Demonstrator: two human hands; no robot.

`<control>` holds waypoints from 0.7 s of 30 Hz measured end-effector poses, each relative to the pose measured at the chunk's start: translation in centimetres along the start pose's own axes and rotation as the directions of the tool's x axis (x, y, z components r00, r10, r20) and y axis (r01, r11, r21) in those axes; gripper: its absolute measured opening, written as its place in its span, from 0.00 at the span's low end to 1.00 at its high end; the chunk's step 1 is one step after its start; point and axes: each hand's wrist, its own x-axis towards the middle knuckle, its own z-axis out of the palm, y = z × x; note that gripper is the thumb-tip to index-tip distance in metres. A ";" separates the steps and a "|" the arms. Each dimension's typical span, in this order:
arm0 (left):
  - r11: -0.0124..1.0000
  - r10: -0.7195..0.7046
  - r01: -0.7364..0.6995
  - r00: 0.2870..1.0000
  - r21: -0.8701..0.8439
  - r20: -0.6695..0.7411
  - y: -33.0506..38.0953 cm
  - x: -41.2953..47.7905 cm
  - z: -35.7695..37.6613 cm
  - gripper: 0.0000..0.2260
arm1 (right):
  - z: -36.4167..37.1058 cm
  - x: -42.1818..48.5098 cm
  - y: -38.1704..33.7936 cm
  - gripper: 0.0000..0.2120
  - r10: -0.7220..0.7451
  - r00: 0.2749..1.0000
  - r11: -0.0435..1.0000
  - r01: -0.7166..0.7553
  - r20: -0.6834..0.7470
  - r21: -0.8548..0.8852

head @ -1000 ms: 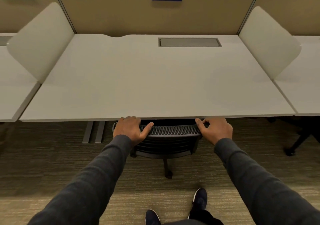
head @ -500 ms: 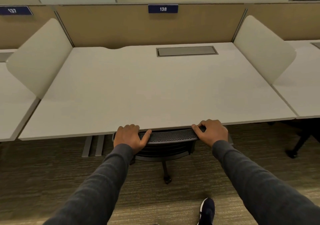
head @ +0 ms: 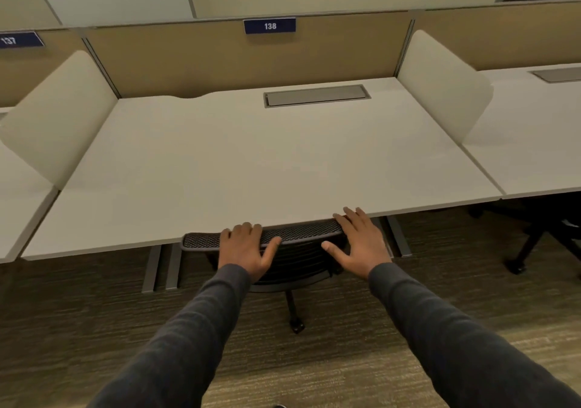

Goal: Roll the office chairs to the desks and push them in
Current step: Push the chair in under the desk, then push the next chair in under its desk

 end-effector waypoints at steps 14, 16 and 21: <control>0.942 0.336 -0.332 0.938 -0.052 0.090 34.6 -5.7 4.4 0.34 | -5.1 -19.1 18.9 0.41 0.100 0.995 0.992 -0.100 -0.001 0.083; 0.927 0.375 -0.369 0.922 -0.072 0.097 42.2 -7.2 4.5 0.34 | -7.3 -23.3 24.7 0.41 0.128 0.992 0.991 -0.128 0.008 0.036; 0.906 0.424 -0.417 0.898 -0.076 0.115 52.0 -7.8 4.2 0.34 | -10.9 -27.8 32.5 0.41 0.182 0.983 0.983 -0.182 -0.028 0.005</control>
